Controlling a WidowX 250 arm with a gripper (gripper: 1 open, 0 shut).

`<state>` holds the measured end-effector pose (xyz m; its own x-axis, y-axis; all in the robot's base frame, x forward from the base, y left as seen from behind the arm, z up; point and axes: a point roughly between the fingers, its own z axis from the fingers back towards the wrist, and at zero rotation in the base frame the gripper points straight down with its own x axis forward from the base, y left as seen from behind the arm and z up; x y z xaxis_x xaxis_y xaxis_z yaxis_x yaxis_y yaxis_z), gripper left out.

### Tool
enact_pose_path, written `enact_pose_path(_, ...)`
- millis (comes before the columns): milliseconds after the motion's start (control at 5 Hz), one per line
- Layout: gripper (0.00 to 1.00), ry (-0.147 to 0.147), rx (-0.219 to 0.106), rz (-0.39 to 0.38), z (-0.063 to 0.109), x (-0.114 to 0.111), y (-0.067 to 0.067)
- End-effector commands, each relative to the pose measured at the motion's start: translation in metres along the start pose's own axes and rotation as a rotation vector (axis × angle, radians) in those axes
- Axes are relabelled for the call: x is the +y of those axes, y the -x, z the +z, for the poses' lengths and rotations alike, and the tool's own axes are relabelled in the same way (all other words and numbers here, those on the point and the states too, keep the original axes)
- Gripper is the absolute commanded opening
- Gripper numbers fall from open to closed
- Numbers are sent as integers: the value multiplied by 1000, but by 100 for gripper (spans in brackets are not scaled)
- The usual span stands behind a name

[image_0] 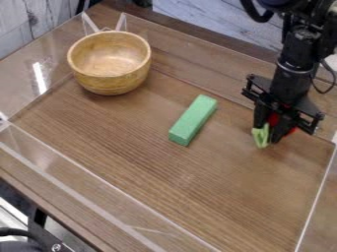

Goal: Move the red fruit to the right

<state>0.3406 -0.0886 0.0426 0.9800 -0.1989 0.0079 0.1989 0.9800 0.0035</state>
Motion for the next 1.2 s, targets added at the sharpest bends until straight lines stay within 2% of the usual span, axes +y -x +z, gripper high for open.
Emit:
enact_pose_path(0,0,5,-46,-25,9,15,-5)
enact_pose_path(200,0,11,-31,-57,0,26,1)
enact_pose_path(400,100,12,-22,-91,-5,32,7)
enact_pose_path(600,100,8,-19,-73,-11,31,5)
enact_pose_path(800,0,0,-35,-53,-12,28,2)
enact_pose_path(1000,0,-4,-41,-50,-13,24,5)
